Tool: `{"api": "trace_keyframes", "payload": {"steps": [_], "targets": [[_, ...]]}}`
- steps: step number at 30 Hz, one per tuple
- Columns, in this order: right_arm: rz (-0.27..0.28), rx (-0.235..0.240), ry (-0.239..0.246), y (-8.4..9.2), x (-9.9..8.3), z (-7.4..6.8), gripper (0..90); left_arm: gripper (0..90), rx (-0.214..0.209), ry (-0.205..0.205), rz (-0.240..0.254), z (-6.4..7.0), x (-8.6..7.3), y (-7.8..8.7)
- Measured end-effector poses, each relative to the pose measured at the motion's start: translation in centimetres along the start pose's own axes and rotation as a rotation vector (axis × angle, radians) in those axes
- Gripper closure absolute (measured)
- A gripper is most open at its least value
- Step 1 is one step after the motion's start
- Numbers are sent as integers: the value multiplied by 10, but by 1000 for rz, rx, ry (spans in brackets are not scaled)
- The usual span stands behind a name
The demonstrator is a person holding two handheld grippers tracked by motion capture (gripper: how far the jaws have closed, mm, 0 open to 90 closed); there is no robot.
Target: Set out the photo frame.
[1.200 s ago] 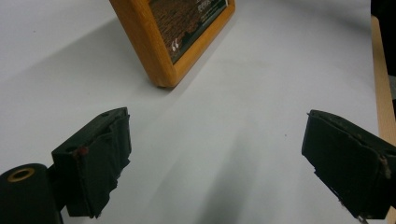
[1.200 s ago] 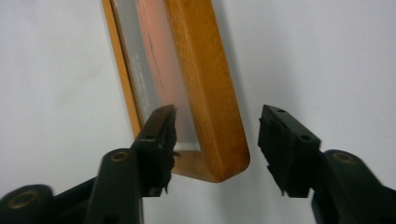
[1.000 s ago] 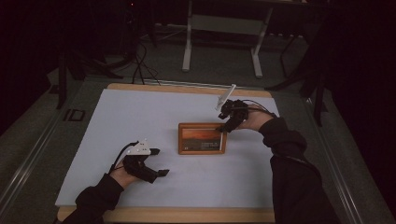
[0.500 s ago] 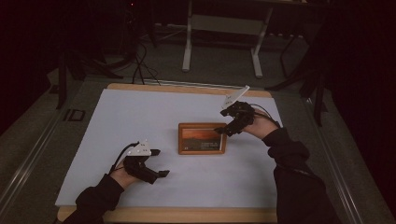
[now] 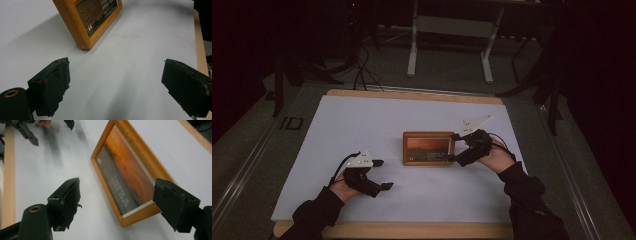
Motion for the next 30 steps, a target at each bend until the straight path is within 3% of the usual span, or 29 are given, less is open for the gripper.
{"api": "trace_keyframes", "payload": {"steps": [4,18,30], "targets": [[36,8,-35,0,-16,-6,215,87,0,-2,-3,0,0,1],[70,-15,-111,-6,-69,-27,215,87,1,2,-6,0,-1,1],[43,-24,-126,-15,-89,-31,216,87,3,-1,-10,0,-2,1]]}}
Point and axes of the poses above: each handheld gripper's, and its own axes: y roughly backward along the jaws, x roughly out of its top, z roughly to its right, the point moved 2 cm from there along -y, roughly forward along the jaws, and after that the axes turned 8 degrees about z, right-handed, at the moved point
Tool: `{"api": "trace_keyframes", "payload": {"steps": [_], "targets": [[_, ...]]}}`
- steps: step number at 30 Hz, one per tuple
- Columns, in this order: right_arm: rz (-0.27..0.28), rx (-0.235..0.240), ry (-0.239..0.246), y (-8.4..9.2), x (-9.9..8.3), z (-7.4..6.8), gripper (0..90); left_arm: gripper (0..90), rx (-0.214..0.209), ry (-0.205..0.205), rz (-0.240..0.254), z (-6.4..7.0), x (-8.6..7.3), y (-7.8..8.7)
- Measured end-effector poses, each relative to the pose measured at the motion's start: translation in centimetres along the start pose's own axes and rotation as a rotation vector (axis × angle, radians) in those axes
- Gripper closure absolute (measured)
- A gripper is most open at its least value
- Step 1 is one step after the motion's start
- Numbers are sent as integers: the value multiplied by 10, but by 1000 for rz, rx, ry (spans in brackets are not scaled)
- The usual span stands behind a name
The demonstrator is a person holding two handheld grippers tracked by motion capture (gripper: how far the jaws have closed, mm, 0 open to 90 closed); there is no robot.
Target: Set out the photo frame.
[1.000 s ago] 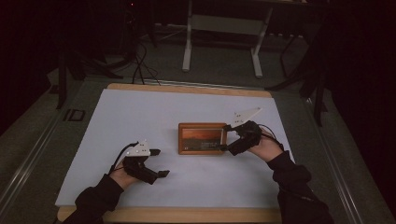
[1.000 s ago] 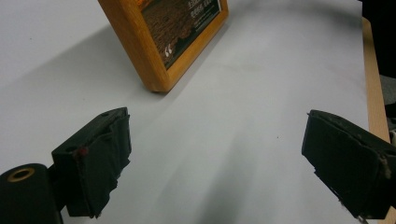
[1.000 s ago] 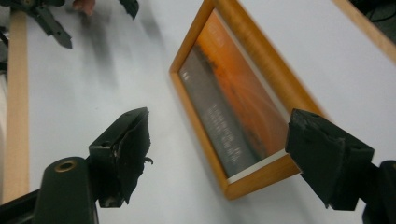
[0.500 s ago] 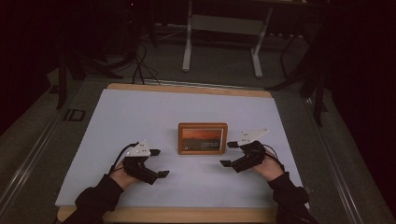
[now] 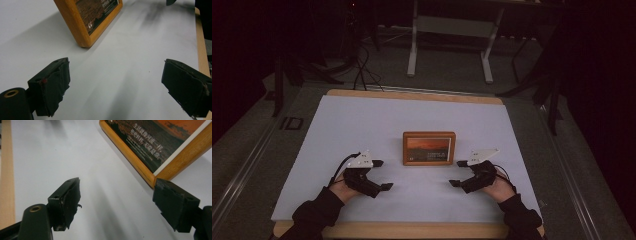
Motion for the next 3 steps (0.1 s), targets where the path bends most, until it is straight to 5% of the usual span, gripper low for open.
{"api": "trace_keyframes", "payload": {"steps": [3], "targets": [[3,3,-1,-1,-1,1,216,88,2,-2,3,0,1,0]]}}
Point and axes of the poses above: each handheld gripper's, and its own axes: y roughly backward along the jaws, x roughly out of its top, z roughly to its right, the point moved 2 cm from there along -y, roughly forward along the jaws, and after that the axes turned 8 degrees about z, right-handed, at the moved point
